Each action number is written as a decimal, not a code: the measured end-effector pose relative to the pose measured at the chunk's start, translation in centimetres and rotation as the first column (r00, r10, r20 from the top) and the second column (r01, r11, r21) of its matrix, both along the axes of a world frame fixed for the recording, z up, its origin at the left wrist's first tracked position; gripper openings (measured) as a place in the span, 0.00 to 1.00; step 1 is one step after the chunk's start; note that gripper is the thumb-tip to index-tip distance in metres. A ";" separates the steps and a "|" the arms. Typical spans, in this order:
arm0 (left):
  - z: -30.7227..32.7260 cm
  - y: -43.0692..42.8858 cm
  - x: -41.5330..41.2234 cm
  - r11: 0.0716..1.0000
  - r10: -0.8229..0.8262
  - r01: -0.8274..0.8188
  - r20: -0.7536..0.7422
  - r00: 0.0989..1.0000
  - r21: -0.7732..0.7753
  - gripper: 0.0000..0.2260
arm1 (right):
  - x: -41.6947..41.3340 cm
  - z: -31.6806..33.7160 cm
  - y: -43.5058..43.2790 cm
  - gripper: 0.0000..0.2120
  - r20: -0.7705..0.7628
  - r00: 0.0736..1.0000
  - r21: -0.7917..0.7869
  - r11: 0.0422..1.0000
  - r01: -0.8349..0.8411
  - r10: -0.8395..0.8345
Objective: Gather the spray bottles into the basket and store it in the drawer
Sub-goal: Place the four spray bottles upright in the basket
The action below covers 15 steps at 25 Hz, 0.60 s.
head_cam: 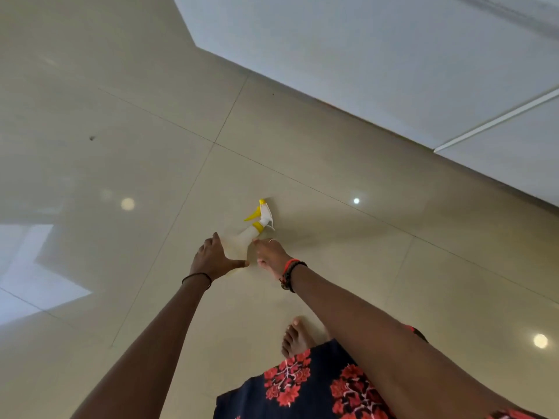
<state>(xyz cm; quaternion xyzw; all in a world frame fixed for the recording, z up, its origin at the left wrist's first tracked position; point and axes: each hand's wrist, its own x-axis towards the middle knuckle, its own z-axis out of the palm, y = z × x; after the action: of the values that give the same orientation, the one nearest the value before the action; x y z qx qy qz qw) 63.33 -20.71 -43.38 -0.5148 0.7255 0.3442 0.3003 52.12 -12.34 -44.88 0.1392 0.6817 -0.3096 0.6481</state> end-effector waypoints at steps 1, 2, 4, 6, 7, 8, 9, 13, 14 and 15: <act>-0.8 -0.2 0.0 0.999 -0.037 0.037 0.023 0.999 -0.010 0.49 | 0.0 -0.9 -0.2 0.12 -0.007 1.000 -0.012 1.000 -0.027 0.027; -1.5 -0.5 -0.1 0.997 -0.069 0.070 0.045 0.997 -0.017 0.49 | 0.0 -1.6 -0.4 0.09 -0.002 1.000 -0.020 0.999 -0.028 0.028; -2.5 -0.7 -0.1 0.993 -0.117 0.118 0.074 0.990 -0.008 0.48 | 0.0 -2.7 -0.5 0.03 0.046 0.999 -0.029 1.000 -0.004 0.005; -3.2 -0.6 0.0 0.992 -0.127 0.126 0.085 0.988 0.009 0.48 | 0.1 -3.2 -0.5 0.03 0.089 0.996 -0.060 0.998 0.010 -0.005; -3.4 -0.4 0.0 0.993 -0.118 0.117 0.080 0.990 0.008 0.46 | 0.3 -3.4 -0.5 0.03 0.111 0.994 -0.078 0.997 0.023 -0.014; -3.3 -0.2 0.0 0.995 -0.099 0.099 0.071 0.993 0.006 0.44 | 0.4 -3.3 -0.4 0.03 0.136 0.990 -0.087 0.995 0.040 -0.028; -3.1 0.0 0.0 0.998 -0.068 0.068 0.058 0.996 0.005 0.43 | 0.3 -3.0 -0.3 0.04 0.151 0.987 -0.089 0.994 0.060 -0.046; 0.1 1.3 -0.4 0.998 0.056 -0.055 -0.045 0.997 0.012 0.42 | -0.8 0.1 0.9 0.15 0.160 0.976 -0.062 0.986 0.158 -0.146; 1.4 1.7 -0.6 0.996 0.083 -0.082 -0.073 0.994 0.017 0.42 | -1.4 1.4 1.4 0.18 0.162 0.974 -0.055 0.984 0.171 -0.160; 3.0 1.9 -1.0 0.994 0.107 -0.106 -0.099 0.989 0.022 0.43 | -2.0 3.0 1.8 0.19 0.166 0.971 -0.056 0.982 0.181 -0.170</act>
<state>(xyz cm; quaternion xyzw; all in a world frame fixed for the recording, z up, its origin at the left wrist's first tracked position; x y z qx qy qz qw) 62.31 -18.77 -40.35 -0.5323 0.7082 0.3912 0.2492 50.17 -10.50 -41.91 0.2004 0.6008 -0.3776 0.6755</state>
